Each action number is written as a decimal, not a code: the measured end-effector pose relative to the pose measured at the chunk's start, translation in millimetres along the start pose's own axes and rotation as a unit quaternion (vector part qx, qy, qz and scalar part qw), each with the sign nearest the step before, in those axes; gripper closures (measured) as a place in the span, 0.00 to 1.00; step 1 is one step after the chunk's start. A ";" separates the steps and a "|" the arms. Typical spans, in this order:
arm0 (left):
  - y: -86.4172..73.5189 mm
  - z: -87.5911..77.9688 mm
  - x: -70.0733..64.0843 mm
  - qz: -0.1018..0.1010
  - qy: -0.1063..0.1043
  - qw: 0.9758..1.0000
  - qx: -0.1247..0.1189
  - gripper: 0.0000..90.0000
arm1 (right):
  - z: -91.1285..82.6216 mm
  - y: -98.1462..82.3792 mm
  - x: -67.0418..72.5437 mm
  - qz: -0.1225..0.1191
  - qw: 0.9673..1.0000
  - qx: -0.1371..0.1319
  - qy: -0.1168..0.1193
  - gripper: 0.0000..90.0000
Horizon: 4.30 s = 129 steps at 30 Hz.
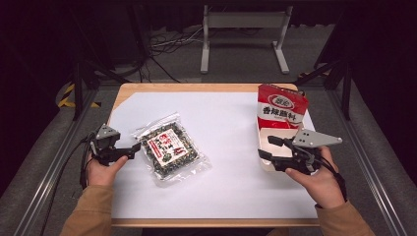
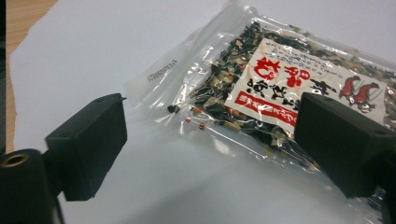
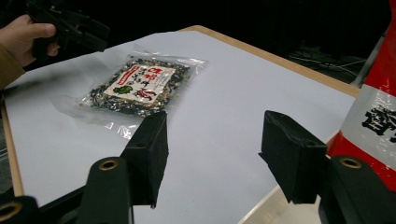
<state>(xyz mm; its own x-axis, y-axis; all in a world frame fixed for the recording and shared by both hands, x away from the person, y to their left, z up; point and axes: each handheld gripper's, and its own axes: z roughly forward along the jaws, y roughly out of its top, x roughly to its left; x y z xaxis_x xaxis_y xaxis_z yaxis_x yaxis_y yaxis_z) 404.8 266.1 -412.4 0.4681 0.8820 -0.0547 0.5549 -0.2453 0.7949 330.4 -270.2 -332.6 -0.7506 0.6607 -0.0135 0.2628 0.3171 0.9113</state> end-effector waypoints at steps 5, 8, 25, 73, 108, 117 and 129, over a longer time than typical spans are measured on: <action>-1.9 2.5 4.8 -0.018 0.006 1.000 -0.025 0.19 | 0.9 -4.8 4.7 -0.003 1.000 0.002 0.003 0.46; -1.4 3.3 5.9 -0.019 0.005 0.999 -0.039 0.25 | 3.3 -6.9 6.3 -0.006 1.000 0.004 0.007 0.46; 2.4 37.6 39.7 -0.116 0.011 0.993 -0.002 0.27 | 13.8 -10.8 14.0 -0.017 1.000 0.011 0.021 0.44; 8.6 71.2 28.7 -0.135 -0.038 0.989 0.050 0.79 | 16.5 -15.8 14.3 -0.019 0.999 -0.003 0.034 0.41; 39.4 3.5 7.7 -0.102 -0.076 0.990 -0.064 0.97 | 21.1 -7.3 18.9 -0.018 0.999 -0.008 0.045 0.45; 56.3 -23.6 -10.0 -0.071 -0.091 0.989 -0.096 0.98 | 30.1 3.1 22.9 -0.021 0.998 0.010 0.059 0.46; 75.9 -58.2 -42.5 -0.015 -0.131 0.980 -0.149 0.98 | 50.7 18.7 27.0 -0.009 0.996 0.011 0.083 0.50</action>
<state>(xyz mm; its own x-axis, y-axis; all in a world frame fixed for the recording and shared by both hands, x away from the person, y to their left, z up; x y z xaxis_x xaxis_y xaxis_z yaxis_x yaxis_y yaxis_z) 387.0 233.4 -314.6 0.6366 0.7438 -0.2037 0.3639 -0.0568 0.9297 345.8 -212.0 -336.7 -0.8448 0.5335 0.0411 0.2608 0.3436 0.9022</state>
